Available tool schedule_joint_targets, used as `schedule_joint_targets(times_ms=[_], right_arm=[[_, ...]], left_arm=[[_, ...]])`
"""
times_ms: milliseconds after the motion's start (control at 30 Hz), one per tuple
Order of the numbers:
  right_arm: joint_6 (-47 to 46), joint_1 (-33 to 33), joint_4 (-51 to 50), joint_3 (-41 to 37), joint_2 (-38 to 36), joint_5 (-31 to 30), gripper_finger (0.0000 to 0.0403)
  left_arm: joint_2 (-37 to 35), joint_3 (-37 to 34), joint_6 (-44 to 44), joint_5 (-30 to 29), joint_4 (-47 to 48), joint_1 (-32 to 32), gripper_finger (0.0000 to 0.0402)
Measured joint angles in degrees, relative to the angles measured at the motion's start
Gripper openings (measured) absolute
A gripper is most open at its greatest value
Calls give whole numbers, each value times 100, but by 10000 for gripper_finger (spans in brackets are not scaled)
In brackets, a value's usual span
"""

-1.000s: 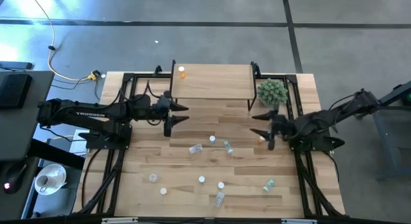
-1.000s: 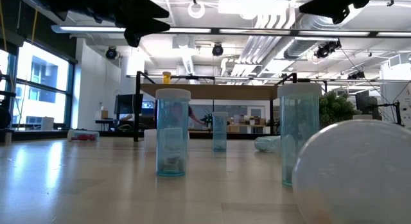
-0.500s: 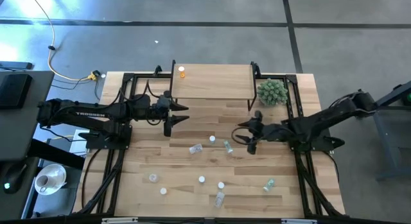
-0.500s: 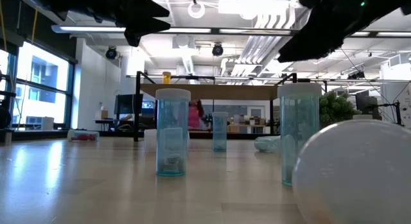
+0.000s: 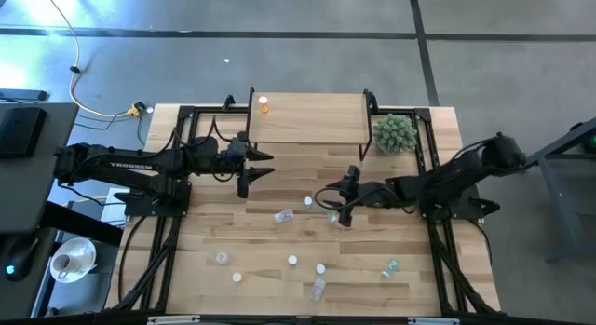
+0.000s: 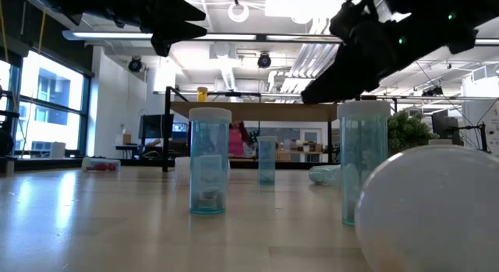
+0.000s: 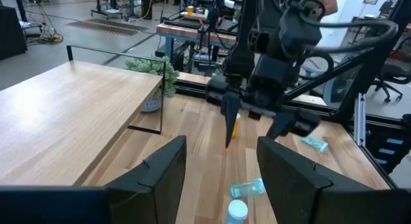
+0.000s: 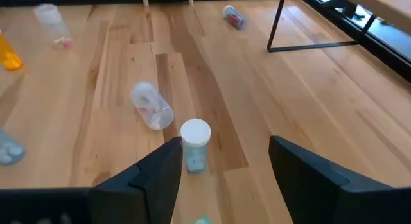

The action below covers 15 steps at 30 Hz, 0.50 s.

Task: Pick and place medicine bottles onto shelf by color
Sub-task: Put the top blue pill bottle on the shelf

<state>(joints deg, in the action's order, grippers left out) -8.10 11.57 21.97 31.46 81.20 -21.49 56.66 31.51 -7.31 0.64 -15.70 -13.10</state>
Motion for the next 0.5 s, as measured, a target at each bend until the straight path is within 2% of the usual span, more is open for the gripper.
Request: schedule_joint_targets(times_ms=[500], right_arm=[[170, -71, 1996, -2, 1440, 260, 225]], left_arm=[[0, 2, 0, 0, -3, 0, 181]])
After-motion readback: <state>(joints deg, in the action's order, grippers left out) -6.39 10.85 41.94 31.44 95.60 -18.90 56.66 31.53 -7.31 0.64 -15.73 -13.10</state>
